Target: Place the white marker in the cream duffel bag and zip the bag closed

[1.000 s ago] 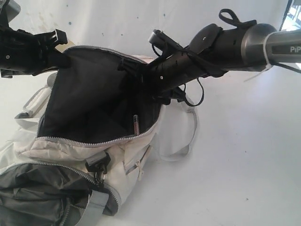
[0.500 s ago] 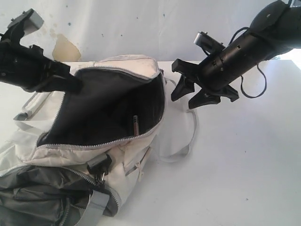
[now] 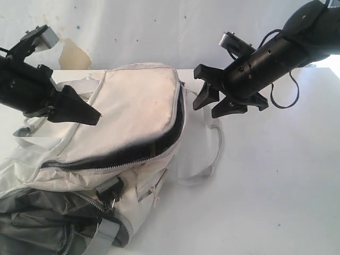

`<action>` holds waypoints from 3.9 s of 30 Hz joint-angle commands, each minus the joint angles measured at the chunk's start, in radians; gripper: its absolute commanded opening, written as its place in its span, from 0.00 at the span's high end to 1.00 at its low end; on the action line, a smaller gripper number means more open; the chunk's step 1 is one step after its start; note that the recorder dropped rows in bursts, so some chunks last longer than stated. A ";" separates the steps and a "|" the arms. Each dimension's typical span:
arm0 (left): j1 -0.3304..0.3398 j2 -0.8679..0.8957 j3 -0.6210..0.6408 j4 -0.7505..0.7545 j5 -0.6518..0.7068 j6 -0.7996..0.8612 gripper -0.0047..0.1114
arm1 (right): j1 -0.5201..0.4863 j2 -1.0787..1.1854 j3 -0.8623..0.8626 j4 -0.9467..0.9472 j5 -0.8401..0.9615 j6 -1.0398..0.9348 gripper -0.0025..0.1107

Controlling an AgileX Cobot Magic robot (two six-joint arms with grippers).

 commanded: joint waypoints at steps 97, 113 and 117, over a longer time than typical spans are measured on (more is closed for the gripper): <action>-0.010 0.245 0.005 0.557 -0.044 -0.789 0.96 | 0.031 0.584 -0.705 0.219 -0.126 -0.474 0.79; 0.101 0.270 -0.226 0.282 -0.044 -0.743 0.96 | -0.052 0.499 -0.705 -0.071 0.127 -0.080 0.98; 0.128 0.318 -0.326 0.213 -0.044 -0.741 0.96 | -0.059 0.481 -0.704 -0.182 0.224 -0.028 0.98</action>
